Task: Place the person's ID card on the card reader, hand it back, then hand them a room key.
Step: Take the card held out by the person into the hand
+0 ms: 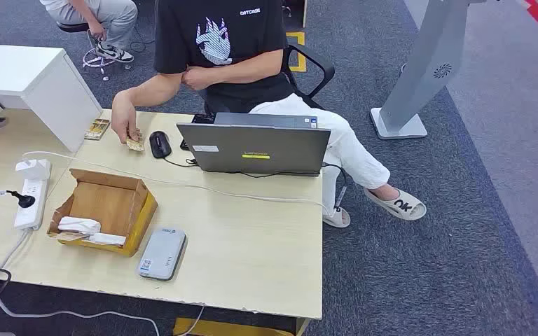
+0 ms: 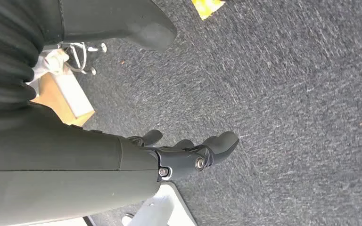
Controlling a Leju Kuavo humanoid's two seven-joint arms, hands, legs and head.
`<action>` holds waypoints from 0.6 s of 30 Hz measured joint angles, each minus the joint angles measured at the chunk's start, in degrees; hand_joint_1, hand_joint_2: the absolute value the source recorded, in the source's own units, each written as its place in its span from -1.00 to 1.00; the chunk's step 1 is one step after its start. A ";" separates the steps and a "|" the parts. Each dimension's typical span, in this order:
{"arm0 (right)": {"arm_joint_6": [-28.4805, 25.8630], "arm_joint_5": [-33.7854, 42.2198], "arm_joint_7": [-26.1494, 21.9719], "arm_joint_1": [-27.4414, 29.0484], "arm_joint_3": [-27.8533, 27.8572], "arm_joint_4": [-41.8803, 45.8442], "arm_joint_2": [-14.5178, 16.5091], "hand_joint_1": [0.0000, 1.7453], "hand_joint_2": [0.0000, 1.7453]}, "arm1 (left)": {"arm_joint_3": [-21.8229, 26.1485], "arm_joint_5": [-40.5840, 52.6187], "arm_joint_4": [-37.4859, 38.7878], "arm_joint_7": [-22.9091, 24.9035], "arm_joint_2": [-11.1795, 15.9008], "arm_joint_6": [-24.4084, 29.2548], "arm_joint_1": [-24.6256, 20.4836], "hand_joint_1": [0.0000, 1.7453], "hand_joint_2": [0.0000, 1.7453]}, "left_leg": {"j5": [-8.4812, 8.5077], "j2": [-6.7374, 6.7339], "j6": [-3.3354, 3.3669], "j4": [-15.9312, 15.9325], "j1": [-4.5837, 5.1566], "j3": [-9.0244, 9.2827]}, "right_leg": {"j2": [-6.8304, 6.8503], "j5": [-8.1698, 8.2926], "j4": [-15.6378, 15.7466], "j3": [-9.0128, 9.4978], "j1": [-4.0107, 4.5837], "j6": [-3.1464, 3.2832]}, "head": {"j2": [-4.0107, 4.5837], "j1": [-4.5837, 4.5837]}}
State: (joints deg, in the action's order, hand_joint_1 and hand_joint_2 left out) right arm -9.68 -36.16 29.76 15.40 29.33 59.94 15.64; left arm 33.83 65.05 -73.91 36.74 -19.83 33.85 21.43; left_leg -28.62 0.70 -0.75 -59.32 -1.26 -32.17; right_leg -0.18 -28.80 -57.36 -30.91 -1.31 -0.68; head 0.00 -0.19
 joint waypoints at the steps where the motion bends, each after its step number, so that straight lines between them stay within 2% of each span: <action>1: 0.13 -0.02 -0.06 0.00 -0.02 -0.02 0.00 -1.00 1.00 | -0.78 0.26 -0.62 -0.27 -0.05 -0.03 0.36 -1.00 1.00 | 0.00 0.00 0.00 0.00 0.00 0.00 | 0.00 0.01 0.00 0.00 0.00 0.00 | 0.00 0.00; 6: 1.70 -0.63 -0.80 -0.05 -0.40 -0.26 0.01 -1.00 1.00 | -6.88 1.71 -5.68 -4.91 -0.32 -0.51 2.58 -1.00 1.00 | 0.00 0.00 0.00 0.00 0.00 0.01 | 0.00 0.02 0.00 0.02 0.00 0.00 | 0.00 0.00; 18: 6.80 -5.53 -3.62 -0.28 -0.40 -1.45 0.01 -1.00 1.00 | -18.63 1.40 -14.05 -25.69 -0.48 -0.68 4.06 -1.00 1.00 | 0.01 0.01 0.00 0.00 0.01 -0.01 | 0.00 0.03 0.00 0.09 0.00 0.01 | 0.00 0.00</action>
State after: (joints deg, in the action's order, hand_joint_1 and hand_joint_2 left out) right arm -2.88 -41.69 26.14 15.12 28.93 58.49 15.65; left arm 15.20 66.46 -87.96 11.05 -20.32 33.17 25.49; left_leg -28.61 0.71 -0.75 -59.32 -1.26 -32.17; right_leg -0.18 -28.77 -57.36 -30.82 -1.32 -0.67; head 0.00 -0.19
